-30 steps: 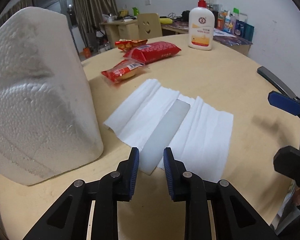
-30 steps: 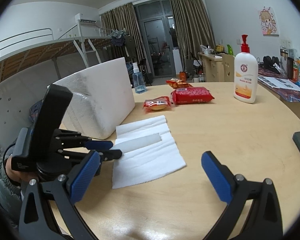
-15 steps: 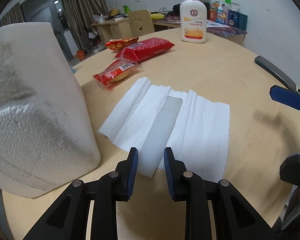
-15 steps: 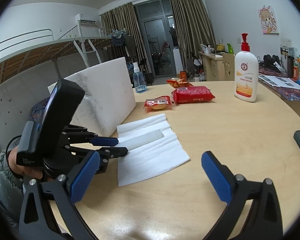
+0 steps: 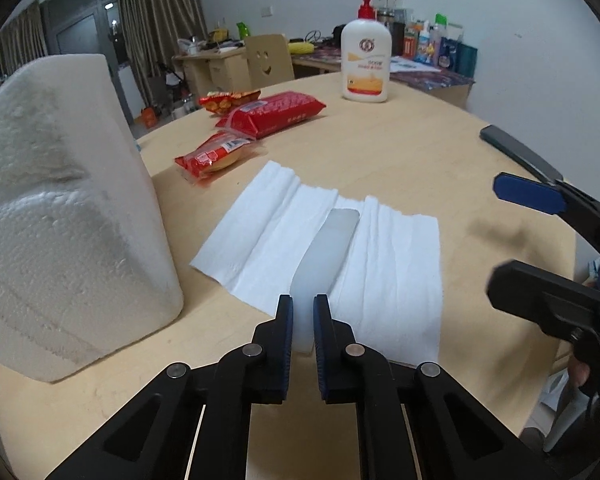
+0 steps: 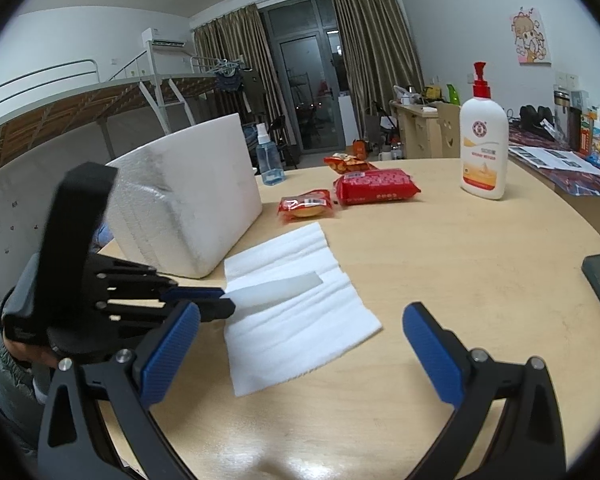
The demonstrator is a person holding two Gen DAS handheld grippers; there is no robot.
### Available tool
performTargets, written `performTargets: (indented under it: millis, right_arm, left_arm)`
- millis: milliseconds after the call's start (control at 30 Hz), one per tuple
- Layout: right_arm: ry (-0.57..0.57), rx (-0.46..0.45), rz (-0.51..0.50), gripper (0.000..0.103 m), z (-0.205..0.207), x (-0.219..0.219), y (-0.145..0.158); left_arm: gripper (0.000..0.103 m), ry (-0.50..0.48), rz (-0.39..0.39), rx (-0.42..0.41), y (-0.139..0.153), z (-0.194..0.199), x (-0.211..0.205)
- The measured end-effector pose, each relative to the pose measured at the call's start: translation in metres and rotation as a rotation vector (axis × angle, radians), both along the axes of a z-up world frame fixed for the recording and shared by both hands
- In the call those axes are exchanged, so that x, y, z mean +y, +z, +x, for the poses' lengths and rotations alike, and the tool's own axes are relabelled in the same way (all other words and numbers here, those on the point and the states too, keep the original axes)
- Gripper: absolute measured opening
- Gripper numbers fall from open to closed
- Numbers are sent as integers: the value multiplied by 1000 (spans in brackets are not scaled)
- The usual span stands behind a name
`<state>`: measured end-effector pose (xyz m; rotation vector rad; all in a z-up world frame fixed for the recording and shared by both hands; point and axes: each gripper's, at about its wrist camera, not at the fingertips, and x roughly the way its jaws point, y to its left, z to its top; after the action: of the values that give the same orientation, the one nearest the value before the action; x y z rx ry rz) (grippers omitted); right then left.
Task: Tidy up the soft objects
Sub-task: 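Lower the open left tool around the white foam strip on the tissues, then close the left tool on the white foam strip and lift it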
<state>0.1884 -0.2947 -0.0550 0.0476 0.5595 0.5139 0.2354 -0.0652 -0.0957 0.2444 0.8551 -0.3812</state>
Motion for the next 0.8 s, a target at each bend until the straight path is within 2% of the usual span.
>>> performTargets:
  millis: [400, 500, 700, 800]
  right_arm:
    - [39, 10, -41, 103, -2, 19, 1]
    - [64, 23, -54, 103, -1, 29, -1]
    - [111, 40, -86, 103, 1, 55, -3]
    - [121, 32, -94, 103, 1, 62, -1]
  left_arm:
    - [11, 37, -118, -84, 23, -45, 35]
    - [5, 63, -122, -97, 23, -55, 46]
    - [6, 131, -130, -100, 18, -66, 77]
    - [6, 114, -136, -86, 15, -69, 81]
